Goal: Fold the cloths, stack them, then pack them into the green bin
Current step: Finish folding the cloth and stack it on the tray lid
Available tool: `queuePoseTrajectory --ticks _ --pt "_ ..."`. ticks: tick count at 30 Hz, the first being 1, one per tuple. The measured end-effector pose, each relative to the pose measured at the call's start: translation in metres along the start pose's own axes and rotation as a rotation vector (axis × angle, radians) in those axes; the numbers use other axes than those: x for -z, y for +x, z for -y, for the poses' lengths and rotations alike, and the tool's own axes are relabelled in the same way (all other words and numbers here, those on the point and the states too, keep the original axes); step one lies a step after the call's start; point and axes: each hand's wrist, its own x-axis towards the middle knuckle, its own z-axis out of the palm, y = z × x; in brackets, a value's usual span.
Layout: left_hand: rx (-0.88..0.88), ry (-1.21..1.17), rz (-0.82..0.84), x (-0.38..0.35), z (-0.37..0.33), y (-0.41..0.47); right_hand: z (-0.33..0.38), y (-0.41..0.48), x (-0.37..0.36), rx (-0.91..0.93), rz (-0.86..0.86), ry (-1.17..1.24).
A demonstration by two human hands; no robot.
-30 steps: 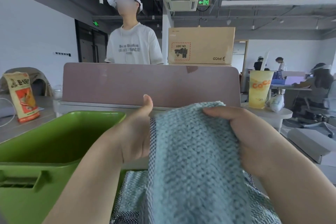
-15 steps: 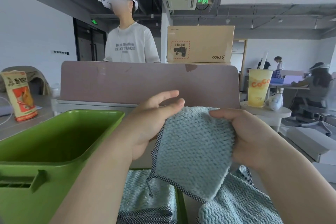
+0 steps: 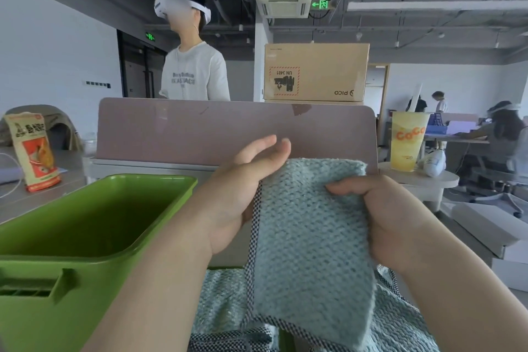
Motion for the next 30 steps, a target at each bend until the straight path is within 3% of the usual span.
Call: queuePoseTrajectory --ticks 9,15,18,22,26,30 --pt "0.096 -0.280 -0.171 -0.002 -0.005 0.021 -0.003 0.011 0.005 0.074 -0.042 0.108" --pt "0.073 -0.284 -0.235 0.001 -0.007 0.021 -0.005 0.017 0.007 0.059 -0.146 0.122" --pt "0.049 -0.174 -0.205 -0.001 -0.005 0.020 -0.006 0.019 0.006 0.035 -0.168 0.123" --pt "-0.033 0.159 -0.169 -0.006 0.000 0.019 -0.006 0.017 0.007 0.017 -0.149 0.079" --pt "-0.141 0.386 -0.272 -0.009 0.003 0.019 -0.002 0.013 0.007 0.026 -0.122 0.078" --pt "-0.197 0.416 -0.361 -0.005 0.005 0.021 -0.002 0.013 0.006 0.062 -0.076 0.146"
